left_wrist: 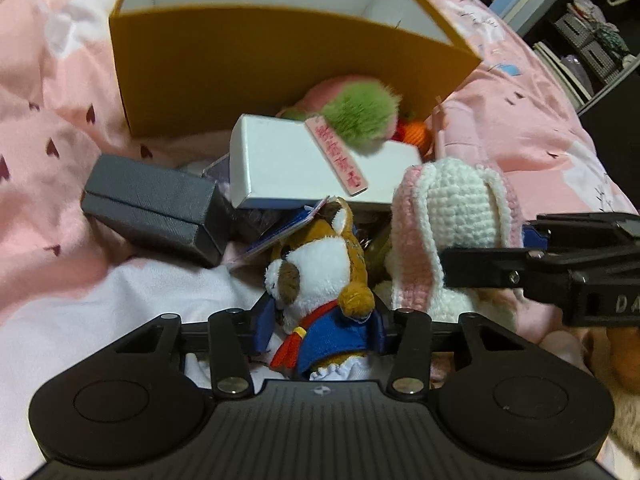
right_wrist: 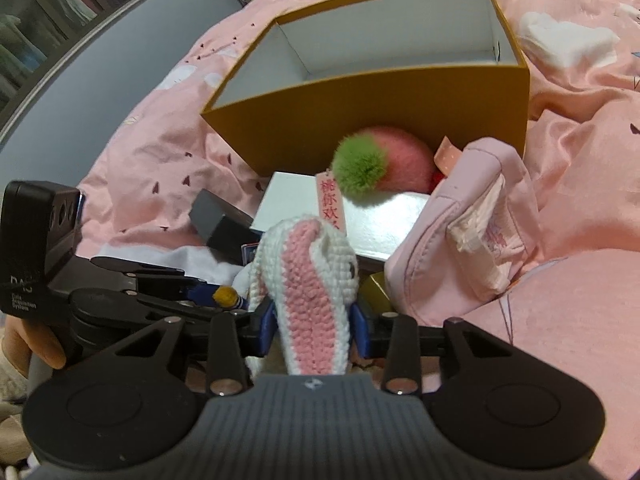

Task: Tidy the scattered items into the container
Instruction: 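Grasp the plush dog with the left gripper while the right gripper grasps the crocheted bunny, then carry the plush dog and bunny into the box and open both grippers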

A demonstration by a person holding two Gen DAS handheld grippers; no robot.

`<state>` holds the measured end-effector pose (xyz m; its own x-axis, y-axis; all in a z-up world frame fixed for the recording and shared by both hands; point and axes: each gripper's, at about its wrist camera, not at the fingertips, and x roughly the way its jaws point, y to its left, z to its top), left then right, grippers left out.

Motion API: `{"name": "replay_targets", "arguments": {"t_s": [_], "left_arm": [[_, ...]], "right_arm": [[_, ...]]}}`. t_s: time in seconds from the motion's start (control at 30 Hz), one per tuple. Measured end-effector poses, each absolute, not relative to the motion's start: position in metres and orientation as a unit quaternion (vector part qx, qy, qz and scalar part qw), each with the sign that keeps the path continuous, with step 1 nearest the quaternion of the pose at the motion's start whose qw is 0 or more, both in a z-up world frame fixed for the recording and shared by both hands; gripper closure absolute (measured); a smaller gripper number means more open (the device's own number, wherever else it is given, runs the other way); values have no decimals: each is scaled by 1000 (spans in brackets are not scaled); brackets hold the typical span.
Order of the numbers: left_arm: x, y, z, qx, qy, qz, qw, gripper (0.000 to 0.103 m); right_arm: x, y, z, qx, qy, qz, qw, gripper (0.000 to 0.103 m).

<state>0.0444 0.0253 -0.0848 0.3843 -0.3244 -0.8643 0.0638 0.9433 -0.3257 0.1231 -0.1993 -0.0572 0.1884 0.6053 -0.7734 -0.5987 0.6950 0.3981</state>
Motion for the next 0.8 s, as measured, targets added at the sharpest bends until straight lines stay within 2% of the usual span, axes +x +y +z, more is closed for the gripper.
{"name": "replay_targets", "arguments": {"t_s": [0.53, 0.8], "left_arm": [[36, 26, -5, -89, 437, -95, 890, 53], [66, 45, 30, -75, 399, -72, 911, 53]], "right_arm": [[142, -211, 1, 59, 451, 419, 786, 62], [170, -188, 29, 44, 416, 433, 798, 62]]}}
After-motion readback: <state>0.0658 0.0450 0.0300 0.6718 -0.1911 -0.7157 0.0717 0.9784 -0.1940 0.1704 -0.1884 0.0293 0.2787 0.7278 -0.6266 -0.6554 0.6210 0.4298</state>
